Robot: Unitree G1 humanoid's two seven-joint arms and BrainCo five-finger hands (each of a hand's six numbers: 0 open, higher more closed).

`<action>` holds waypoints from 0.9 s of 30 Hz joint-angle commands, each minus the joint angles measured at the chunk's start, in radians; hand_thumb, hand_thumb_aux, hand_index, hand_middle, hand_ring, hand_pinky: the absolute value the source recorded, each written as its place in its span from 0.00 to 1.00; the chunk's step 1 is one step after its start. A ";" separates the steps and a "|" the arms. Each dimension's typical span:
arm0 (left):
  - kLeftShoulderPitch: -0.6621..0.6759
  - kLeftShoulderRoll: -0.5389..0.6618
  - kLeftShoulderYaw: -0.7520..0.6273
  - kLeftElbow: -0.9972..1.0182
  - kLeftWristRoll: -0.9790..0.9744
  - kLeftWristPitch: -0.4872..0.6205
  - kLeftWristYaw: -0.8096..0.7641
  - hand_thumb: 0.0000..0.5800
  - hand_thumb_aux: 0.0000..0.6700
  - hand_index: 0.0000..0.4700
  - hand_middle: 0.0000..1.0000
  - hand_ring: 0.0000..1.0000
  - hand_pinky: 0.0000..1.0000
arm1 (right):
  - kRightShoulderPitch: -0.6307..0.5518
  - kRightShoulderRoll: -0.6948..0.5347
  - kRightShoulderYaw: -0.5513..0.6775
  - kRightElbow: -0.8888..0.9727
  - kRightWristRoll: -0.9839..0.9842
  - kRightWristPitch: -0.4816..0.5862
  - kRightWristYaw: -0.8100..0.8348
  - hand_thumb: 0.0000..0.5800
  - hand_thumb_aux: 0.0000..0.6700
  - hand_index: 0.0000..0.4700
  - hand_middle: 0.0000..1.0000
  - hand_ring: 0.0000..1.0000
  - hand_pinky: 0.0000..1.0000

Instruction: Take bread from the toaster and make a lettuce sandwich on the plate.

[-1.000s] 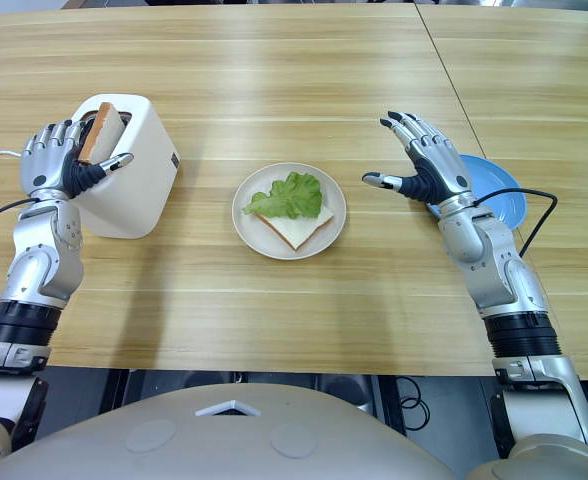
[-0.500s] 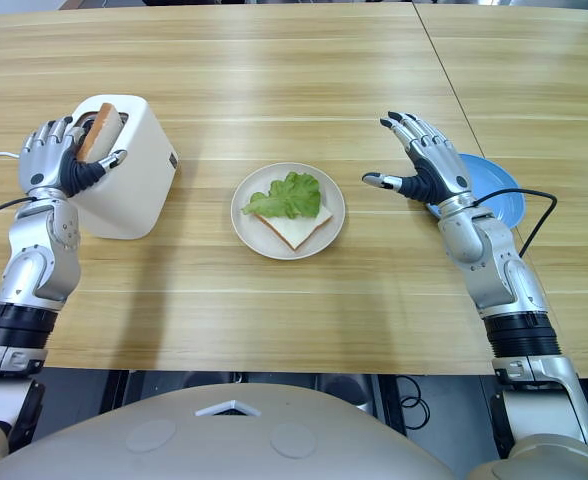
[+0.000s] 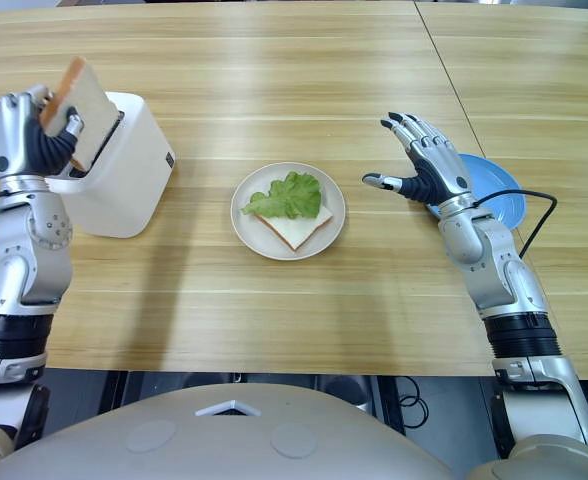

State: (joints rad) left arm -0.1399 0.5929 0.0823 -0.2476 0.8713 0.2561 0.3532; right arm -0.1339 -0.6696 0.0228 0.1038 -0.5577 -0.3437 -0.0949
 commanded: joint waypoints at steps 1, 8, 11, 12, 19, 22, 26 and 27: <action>0.015 -0.033 0.084 -0.165 -0.057 -0.095 0.072 1.00 1.00 0.98 1.00 1.00 1.00 | 0.010 0.001 -0.005 0.014 -0.010 -0.003 -0.006 0.00 0.00 0.00 0.00 0.00 0.00; -0.046 -0.157 0.006 -0.210 -0.391 -0.259 -0.105 1.00 1.00 0.98 1.00 1.00 1.00 | 0.013 0.015 -0.004 0.021 0.004 -0.004 -0.010 0.00 0.00 0.00 0.00 0.00 0.00; -0.061 -0.247 -0.112 -0.113 -0.484 -0.292 -0.204 1.00 1.00 0.98 1.00 1.00 1.00 | 0.012 0.020 -0.011 0.025 0.013 -0.003 -0.011 0.00 0.00 0.00 0.00 0.00 0.00; -0.063 -0.278 -0.147 -0.067 -0.508 -0.296 -0.233 1.00 1.00 0.98 1.00 1.00 1.00 | 0.011 0.022 -0.013 0.027 0.016 -0.003 -0.011 0.00 0.00 0.00 0.00 0.00 0.00; -0.109 -0.419 -0.256 0.334 -0.691 -0.358 -0.434 1.00 1.00 0.98 1.00 1.00 1.00 | 0.015 0.025 -0.023 0.052 0.037 -0.011 -0.014 0.00 0.00 0.00 0.00 0.00 0.00; -0.170 -0.446 -0.255 0.521 -0.726 -0.415 -0.481 1.00 1.00 0.98 1.00 1.00 1.00 | 0.012 0.026 -0.028 0.070 0.042 -0.016 -0.016 0.00 0.00 0.00 0.00 0.00 0.00; -0.261 -0.466 -0.257 0.737 -0.738 -0.475 -0.526 1.00 1.00 0.98 1.00 1.00 1.00 | 0.005 0.027 -0.026 0.094 0.040 -0.022 -0.021 0.00 0.00 0.00 0.00 0.00 0.00; -0.281 -0.469 -0.253 0.784 -0.736 -0.489 -0.524 1.00 1.00 0.98 1.00 1.00 1.00 | 0.003 0.028 -0.024 0.099 0.037 -0.023 -0.023 0.00 0.00 0.00 0.00 0.00 0.00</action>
State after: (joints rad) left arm -0.4039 0.1293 -0.1716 0.4697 0.1449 -0.2105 -0.1580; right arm -0.1266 -0.6437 0.0001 0.1888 -0.5224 -0.3624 -0.1170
